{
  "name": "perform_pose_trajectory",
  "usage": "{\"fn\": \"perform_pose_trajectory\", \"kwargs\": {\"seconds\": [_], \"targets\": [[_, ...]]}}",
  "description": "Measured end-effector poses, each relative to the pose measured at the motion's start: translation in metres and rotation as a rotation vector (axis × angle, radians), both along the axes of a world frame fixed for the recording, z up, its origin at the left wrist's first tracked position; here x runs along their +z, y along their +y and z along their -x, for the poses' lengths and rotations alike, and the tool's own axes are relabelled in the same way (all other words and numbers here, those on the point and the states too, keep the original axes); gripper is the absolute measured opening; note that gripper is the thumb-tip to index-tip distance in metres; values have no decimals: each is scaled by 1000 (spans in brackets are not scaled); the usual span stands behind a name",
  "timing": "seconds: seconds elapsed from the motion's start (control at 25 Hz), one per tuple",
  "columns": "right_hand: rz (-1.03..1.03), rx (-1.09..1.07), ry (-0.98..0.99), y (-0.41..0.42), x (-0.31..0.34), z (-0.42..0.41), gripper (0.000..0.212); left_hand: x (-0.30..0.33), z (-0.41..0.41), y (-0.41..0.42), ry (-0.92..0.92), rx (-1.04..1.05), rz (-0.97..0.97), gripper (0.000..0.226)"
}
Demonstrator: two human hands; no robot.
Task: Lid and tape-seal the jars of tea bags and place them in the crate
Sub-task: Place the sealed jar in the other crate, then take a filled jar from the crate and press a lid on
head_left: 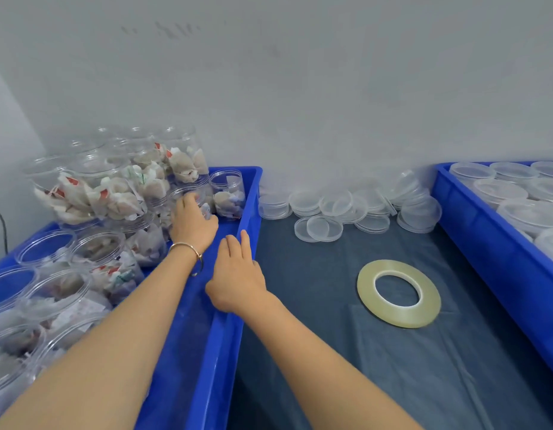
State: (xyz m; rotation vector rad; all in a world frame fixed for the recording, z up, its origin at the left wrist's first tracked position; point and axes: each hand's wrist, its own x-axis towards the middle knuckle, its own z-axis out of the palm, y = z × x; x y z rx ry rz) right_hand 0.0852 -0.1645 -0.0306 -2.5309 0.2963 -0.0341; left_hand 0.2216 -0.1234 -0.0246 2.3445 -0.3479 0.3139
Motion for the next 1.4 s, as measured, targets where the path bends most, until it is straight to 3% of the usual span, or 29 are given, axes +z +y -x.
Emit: {"fn": "perform_pose_trajectory", "kwargs": {"seconds": [0.12,0.24,0.36,0.48,0.64,0.76,0.84,0.96,1.08,1.28,1.4], "targets": [[-21,1,5,-1,1,0,67,0,-26,-5,-17,-19,-228,59],[-41,-2,6,0,0,1,68,-8,-40,-4,60,-47,-335,50],[-43,-3,6,-2,0,0,69,-12,-43,1,27,14,-349,39],[-50,8,4,-1,-1,1,68,-16,-34,5,10,51,-194,23],[-94,21,-56,-4,-4,-1,58,7,4,-13,-134,67,225,18],[-279,58,-268,-13,-8,10,33,41,34,-36,-384,-5,331,11],[-415,-70,-440,-30,-16,25,29,59,56,-46,-468,-38,395,13],[-509,-307,-559,-66,-27,55,73,61,103,-62,-421,-139,444,12],[-513,-371,-606,-103,-41,88,110,30,168,-81,-247,-436,426,12],[-506,-462,-564,-134,-78,156,75,-28,219,-78,-77,-752,453,13],[-464,-417,-502,-139,-89,176,78,-31,202,-92,113,-676,820,15]]}}
